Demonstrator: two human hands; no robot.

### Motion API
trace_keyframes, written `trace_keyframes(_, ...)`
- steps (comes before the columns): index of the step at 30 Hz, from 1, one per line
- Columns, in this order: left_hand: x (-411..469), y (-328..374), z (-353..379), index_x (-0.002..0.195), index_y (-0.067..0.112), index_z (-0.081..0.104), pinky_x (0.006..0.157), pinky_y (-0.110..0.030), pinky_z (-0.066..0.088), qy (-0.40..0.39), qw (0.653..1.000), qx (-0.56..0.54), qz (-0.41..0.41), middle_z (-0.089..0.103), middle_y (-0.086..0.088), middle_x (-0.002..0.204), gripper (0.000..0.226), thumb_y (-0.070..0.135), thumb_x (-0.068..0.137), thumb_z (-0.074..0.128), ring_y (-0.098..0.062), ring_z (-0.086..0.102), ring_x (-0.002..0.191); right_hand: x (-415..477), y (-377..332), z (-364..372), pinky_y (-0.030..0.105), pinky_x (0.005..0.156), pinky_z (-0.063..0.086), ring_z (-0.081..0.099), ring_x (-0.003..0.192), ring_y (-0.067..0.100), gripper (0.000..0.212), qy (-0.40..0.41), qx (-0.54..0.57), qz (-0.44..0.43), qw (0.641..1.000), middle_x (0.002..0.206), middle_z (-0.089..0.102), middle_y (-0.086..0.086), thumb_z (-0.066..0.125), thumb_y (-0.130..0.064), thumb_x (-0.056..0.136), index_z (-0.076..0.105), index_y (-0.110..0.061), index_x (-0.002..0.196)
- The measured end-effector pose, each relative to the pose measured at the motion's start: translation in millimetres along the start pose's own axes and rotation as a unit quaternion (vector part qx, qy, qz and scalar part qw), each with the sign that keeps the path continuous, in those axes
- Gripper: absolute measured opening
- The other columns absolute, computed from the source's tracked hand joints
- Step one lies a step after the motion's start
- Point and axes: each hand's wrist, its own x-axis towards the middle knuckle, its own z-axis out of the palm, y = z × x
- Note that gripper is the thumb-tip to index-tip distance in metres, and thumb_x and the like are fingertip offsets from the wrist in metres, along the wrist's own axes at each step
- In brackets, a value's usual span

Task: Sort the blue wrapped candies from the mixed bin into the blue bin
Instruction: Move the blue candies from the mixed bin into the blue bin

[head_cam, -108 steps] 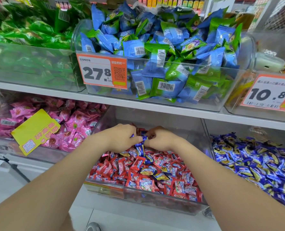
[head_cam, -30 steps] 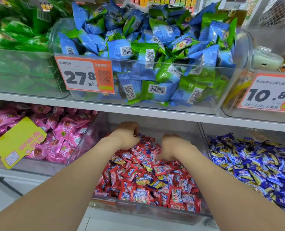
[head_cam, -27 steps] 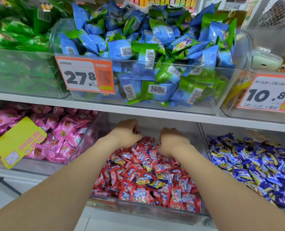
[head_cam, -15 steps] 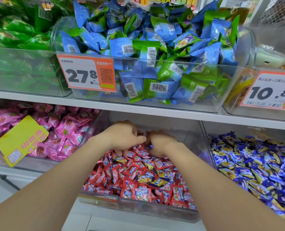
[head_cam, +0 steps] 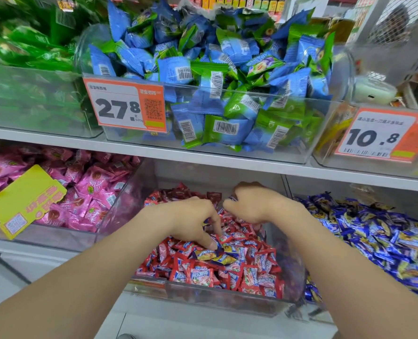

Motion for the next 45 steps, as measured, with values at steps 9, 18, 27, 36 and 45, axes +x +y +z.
trace_keyframes(9,-13,-17,-10,0.092,0.036,0.076,0.079,-0.030,0.055,0.062,0.996,-0.058,-0.006,0.070,0.018,0.086,0.007,0.042,0.094,0.073,-0.003,0.064,0.075,-44,15,0,0.028,0.093,0.042,0.054,0.109,0.018,0.032,-0.025,0.015,-0.138,0.990,0.090,0.058,-0.016,0.063,-0.032,0.099,0.070,-0.035,0.131)
trace_keyframes(18,-12,-5,-2,0.087,0.029,0.073,0.083,-0.040,0.054,0.025,0.999,-0.012,-0.023,0.069,0.011,0.093,0.022,0.049,0.085,0.081,-0.012,0.063,0.088,-41,6,22,0.042,0.087,0.057,0.055,0.087,0.017,0.024,-0.085,-0.045,-0.148,0.984,0.094,0.071,0.008,0.064,-0.037,0.097,0.078,-0.017,0.098)
trace_keyframes(27,-24,10,-11,0.093,0.032,0.073,0.072,-0.029,0.052,0.063,0.998,-0.018,-0.024,0.067,0.013,0.074,0.014,0.041,0.094,0.062,-0.005,0.058,0.066,-45,10,5,0.009,0.058,0.036,0.033,0.054,0.023,0.058,0.023,0.066,-0.145,0.987,0.054,0.040,0.009,0.056,-0.048,0.103,0.060,0.000,0.071)
trace_keyframes(36,-32,10,-3,0.100,0.035,0.078,0.067,-0.029,0.044,0.012,0.999,0.020,-0.042,0.063,0.012,0.084,0.023,0.050,0.083,0.079,-0.005,0.057,0.074,-56,10,14,0.034,0.084,0.051,0.061,0.087,0.009,0.037,-0.079,0.009,-0.212,0.974,0.090,0.065,-0.007,0.068,-0.039,0.096,0.068,-0.037,0.133)
trace_keyframes(45,-44,5,-13,0.090,0.034,0.070,0.070,-0.030,0.046,0.159,0.983,0.004,-0.092,0.064,0.012,0.077,0.017,0.051,0.091,0.072,-0.004,0.055,0.071,-68,12,15,0.031,0.079,0.056,0.063,0.074,0.003,0.017,0.048,0.067,-0.188,0.979,0.079,0.072,-0.015,0.064,-0.035,0.091,0.079,-0.029,0.089)
